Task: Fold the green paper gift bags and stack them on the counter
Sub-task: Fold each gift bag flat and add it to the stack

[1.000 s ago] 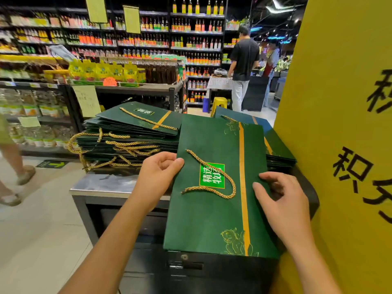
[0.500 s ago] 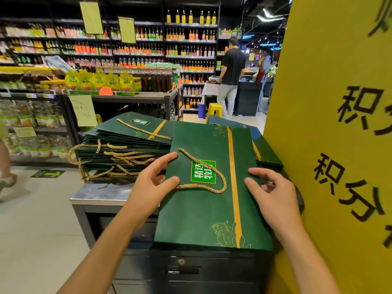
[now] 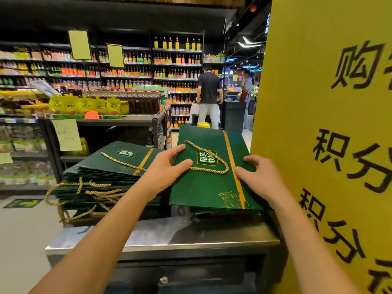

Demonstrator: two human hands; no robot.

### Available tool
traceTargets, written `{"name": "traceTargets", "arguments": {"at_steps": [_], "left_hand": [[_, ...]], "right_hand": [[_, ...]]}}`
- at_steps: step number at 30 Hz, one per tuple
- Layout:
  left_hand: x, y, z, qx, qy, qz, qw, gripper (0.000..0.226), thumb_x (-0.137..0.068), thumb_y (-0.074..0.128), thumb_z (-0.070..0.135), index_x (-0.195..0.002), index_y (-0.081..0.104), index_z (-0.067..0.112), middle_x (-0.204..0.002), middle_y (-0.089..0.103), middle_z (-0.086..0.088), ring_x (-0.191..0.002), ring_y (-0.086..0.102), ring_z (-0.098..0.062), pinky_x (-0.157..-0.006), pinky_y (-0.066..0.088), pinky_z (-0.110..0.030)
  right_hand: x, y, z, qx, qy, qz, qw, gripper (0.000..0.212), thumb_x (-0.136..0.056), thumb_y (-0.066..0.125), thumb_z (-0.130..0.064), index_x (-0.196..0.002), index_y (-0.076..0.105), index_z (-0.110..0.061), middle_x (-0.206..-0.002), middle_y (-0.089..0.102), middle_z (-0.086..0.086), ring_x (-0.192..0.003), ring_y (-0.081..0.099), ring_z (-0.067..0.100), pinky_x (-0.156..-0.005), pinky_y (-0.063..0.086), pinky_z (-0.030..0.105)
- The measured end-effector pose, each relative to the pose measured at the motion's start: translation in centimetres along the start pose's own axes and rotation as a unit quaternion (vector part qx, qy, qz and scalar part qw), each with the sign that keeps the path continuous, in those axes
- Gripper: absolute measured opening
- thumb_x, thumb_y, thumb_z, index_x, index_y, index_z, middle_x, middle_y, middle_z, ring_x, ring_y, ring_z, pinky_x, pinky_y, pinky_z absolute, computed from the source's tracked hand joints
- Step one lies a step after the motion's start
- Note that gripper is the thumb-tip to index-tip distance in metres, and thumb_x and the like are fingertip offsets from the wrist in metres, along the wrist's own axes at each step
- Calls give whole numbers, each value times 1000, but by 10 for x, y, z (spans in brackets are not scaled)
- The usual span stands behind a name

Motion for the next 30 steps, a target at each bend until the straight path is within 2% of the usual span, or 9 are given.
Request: {"name": "traceTargets", "arguments": {"at_steps": [3, 5, 8, 14, 20, 22, 25, 27, 30], "left_hand": [[-31, 8, 2, -85, 4, -32, 996, 61, -99, 64, 30, -155, 40, 22, -148, 52, 2, -123, 59, -14, -97, 54, -25], [-48, 16, 3, -169, 16, -53, 984, 63, -101, 59, 35, -157, 35, 20, -156, 43, -1, -135, 49, -19, -109, 42, -30], [-70, 30, -1, -245, 13, -68, 967, 60, -105, 51, 37, -158, 31, 18, -158, 41, -4, -133, 50, -24, -104, 37, -27], [-98, 53, -27, -301, -23, -87, 949, 55, -109, 37, 38, -160, 28, 19, -154, 46, -11, -128, 56, -32, -106, 43, -40], [-107, 62, -52, -326, -58, -109, 937, 58, -108, 28, 49, -160, 27, 23, -161, 37, -12, -144, 40, -32, -118, 32, -46], [-112, 62, -54, -325, -66, -114, 936, 67, -104, 26, 61, -159, 30, 24, -161, 36, -14, -145, 37, -33, -119, 31, -48], [-122, 58, -45, -317, -60, -107, 940, 76, -97, 24, 73, -158, 32, 29, -163, 28, -19, -149, 29, -38, -121, 27, -51], [-130, 57, -34, -320, -29, -89, 943, 66, -103, 28, 61, -159, 30, 26, -168, 15, -17, -155, 13, -35, -125, 17, -49], [-140, 64, -20, -367, 27, -89, 926, 59, -108, 30, 49, -160, 28, 21, -169, 10, -16, -156, 2, -33, -125, 9, -46]], "right_hand": [[-31, 3, 1, 56, 7, 3, 998, 57, -92, 69, -33, -141, 56, -9, -144, 56, 9, -132, 52, 25, -110, 43, 40], [-48, 8, 5, 89, 19, 2, 996, 58, -92, 66, -36, -142, 55, -9, -143, 56, 11, -130, 52, 27, -108, 46, 43], [-66, 15, 14, 162, 34, 6, 986, 62, -92, 59, -48, -144, 52, -15, -141, 56, 10, -128, 52, 30, -105, 46, 45], [-80, 36, 32, 257, 31, -35, 965, 55, -100, 46, -54, -139, 52, -16, -135, 56, 11, -127, 46, 32, -105, 41, 43], [-85, 54, 53, 269, 14, -84, 959, 50, -103, 40, -50, -129, 58, -12, -116, 63, 12, -108, 57, 31, -90, 50, 42], [-88, 55, 53, 240, 12, -89, 967, 49, -104, 41, -48, -127, 59, -9, -113, 65, 12, -102, 60, 30, -87, 52, 44], [-94, 51, 47, 193, -6, -73, 978, 53, -105, 43, -45, -140, 54, -8, -135, 60, 14, -121, 56, 32, -99, 48, 42], [-100, 49, 38, 162, -20, -70, 984, 52, -106, 42, -42, -144, 51, -7, -145, 54, 13, -132, 49, 31, -105, 41, 38], [-113, 58, 39, 176, -42, -105, 978, 53, -108, 34, -40, -152, 44, -11, -154, 44, 13, -143, 37, 29, -113, 32, 38]]}}
Point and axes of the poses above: each hand's wrist, its own x-axis away from the middle knuckle, its own y-axis out of the palm, z = x × y, the point moved 4 cm from there along -x, towards the middle knuckle
